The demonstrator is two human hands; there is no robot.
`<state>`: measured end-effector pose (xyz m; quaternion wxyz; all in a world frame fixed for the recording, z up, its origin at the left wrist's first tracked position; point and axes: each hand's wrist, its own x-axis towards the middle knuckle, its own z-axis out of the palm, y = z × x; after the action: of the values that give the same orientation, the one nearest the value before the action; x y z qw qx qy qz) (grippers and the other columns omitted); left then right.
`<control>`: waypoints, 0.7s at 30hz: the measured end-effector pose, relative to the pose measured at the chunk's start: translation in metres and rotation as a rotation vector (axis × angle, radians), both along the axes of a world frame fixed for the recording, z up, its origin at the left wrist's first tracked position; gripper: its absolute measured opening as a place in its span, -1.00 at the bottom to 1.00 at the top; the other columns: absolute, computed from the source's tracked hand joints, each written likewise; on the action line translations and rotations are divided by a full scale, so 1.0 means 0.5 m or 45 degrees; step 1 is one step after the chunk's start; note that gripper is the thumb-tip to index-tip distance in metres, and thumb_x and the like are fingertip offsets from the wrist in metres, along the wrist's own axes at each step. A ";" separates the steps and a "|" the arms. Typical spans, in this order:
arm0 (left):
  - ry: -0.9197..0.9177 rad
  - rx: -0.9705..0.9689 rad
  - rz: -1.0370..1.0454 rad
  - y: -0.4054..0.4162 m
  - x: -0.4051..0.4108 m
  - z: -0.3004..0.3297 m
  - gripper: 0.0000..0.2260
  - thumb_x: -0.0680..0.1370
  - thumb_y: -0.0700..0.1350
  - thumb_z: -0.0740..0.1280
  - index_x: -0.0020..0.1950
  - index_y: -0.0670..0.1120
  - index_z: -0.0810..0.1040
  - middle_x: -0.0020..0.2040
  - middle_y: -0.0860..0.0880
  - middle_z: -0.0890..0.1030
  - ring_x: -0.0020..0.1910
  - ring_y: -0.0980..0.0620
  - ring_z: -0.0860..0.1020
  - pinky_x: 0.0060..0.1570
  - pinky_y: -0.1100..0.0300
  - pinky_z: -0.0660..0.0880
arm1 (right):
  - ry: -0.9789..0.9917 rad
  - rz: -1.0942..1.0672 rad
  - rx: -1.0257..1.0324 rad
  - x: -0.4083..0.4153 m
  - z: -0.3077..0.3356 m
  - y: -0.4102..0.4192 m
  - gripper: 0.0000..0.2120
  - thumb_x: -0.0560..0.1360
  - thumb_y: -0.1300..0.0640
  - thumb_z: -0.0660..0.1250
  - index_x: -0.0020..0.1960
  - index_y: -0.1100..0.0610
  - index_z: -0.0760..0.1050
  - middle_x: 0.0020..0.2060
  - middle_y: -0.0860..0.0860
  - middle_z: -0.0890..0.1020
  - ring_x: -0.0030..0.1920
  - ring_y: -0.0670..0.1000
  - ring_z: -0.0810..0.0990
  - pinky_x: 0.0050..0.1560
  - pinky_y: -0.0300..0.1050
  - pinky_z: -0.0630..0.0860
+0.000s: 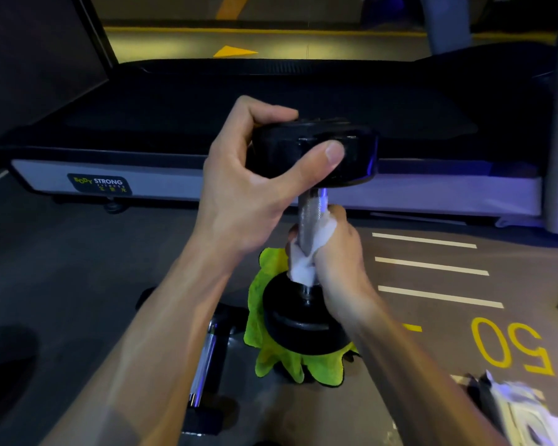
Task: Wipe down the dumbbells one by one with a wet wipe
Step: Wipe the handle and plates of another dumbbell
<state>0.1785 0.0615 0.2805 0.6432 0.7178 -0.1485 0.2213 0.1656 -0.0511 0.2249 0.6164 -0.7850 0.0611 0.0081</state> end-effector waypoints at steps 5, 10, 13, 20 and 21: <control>-0.001 -0.003 0.035 0.000 0.003 -0.002 -0.60 0.47 -0.04 0.59 0.17 -0.18 0.53 0.04 0.01 0.65 -0.03 0.13 0.64 -0.04 0.23 0.56 | -0.318 0.124 -0.213 -0.055 -0.006 -0.002 -0.81 0.71 -0.05 0.06 0.05 0.04 0.33 -0.19 -0.08 0.59 -0.21 -0.13 0.55 -0.19 -0.17 0.43; -0.010 0.018 0.010 0.016 -0.004 -0.002 -0.58 0.46 0.00 0.58 0.18 -0.17 0.53 0.11 -0.05 0.67 0.03 0.05 0.66 0.01 0.23 0.56 | -0.151 0.595 -0.401 -0.019 -0.020 -0.080 -0.82 0.64 -0.06 0.28 0.09 0.04 0.43 -0.07 -0.08 0.66 0.00 -0.11 0.63 0.11 -0.03 0.54; -0.014 0.012 -0.006 0.017 -0.007 -0.002 -0.57 0.43 0.04 0.57 0.16 -0.14 0.53 0.14 -0.11 0.67 0.09 -0.07 0.66 0.06 0.17 0.58 | -0.060 0.751 -0.314 -0.017 -0.035 -0.110 -0.74 0.54 0.00 0.39 0.20 -0.01 0.50 0.08 -0.08 0.67 0.17 -0.06 0.63 0.29 0.12 0.51; -0.024 0.011 0.007 0.001 -0.010 -0.001 -0.58 0.44 0.00 0.60 0.15 -0.15 0.54 0.06 -0.02 0.68 0.06 -0.09 0.65 0.01 0.17 0.58 | -0.242 0.200 -0.534 -0.065 -0.049 -0.043 -0.76 0.51 0.06 0.46 0.07 0.07 0.45 -0.13 -0.11 0.69 -0.11 -0.10 0.63 -0.12 -0.20 0.52; -0.022 0.017 0.004 0.001 -0.013 -0.001 -0.59 0.43 0.00 0.60 0.14 -0.13 0.55 0.06 0.02 0.68 0.06 -0.07 0.66 0.02 0.19 0.57 | -0.244 0.220 -0.550 -0.070 -0.047 -0.046 -0.75 0.51 0.04 0.46 0.08 0.06 0.45 -0.12 -0.11 0.68 -0.11 -0.11 0.61 -0.12 -0.23 0.51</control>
<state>0.1722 0.0620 0.2799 0.6369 0.7203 -0.1542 0.2275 0.1307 -0.0740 0.2016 0.4344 -0.8980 -0.0646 -0.0269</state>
